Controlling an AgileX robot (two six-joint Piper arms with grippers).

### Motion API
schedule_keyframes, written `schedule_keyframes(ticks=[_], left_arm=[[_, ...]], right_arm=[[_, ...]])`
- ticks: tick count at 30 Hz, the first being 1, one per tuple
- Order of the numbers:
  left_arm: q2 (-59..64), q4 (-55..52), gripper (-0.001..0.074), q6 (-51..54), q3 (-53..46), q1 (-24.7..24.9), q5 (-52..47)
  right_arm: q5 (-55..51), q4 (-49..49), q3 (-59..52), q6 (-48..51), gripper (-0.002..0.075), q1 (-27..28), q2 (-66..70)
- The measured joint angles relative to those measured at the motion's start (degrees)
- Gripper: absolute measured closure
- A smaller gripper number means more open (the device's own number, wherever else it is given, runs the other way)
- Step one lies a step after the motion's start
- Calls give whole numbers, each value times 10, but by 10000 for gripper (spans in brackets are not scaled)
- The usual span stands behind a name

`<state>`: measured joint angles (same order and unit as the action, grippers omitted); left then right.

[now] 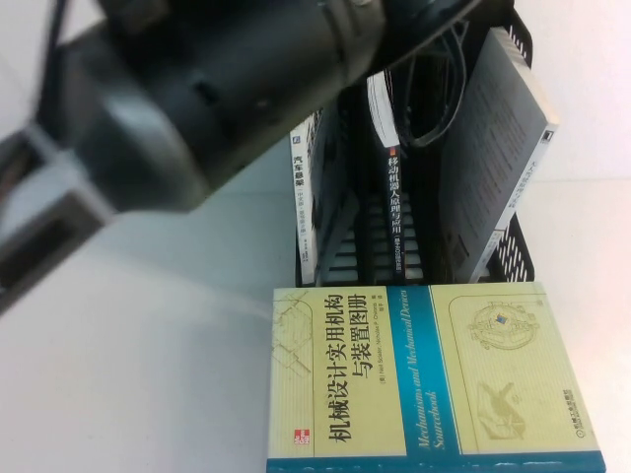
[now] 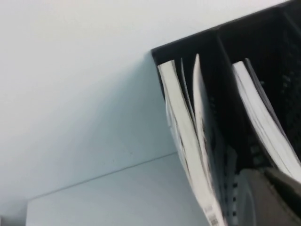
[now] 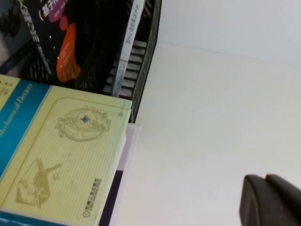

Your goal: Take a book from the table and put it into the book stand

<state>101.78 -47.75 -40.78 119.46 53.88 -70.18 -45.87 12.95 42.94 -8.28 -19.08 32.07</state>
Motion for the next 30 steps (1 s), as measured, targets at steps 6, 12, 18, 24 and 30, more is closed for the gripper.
schedule_keyframes(ticks=[6, 12, 18, 24, 30], left_arm=[[-181, -23, 734, -50, -243, 73, 63], [-366, -26, 736, -137, -509, 117, 136], [-521, 44, 736, -80, -667, 132, 212], [-630, 114, 736, -55, -700, 132, 192], [-703, 123, 737, -51, -700, 132, 134]], right_arm=[[-3, -15, -84, -7, 729, 0, -133], [-77, -21, -120, -9, 729, 0, -213], [-141, -22, -139, -9, 729, 0, -230], [-152, -23, -139, -9, 729, 0, -230], [-153, -23, -139, -9, 729, 0, -230]])
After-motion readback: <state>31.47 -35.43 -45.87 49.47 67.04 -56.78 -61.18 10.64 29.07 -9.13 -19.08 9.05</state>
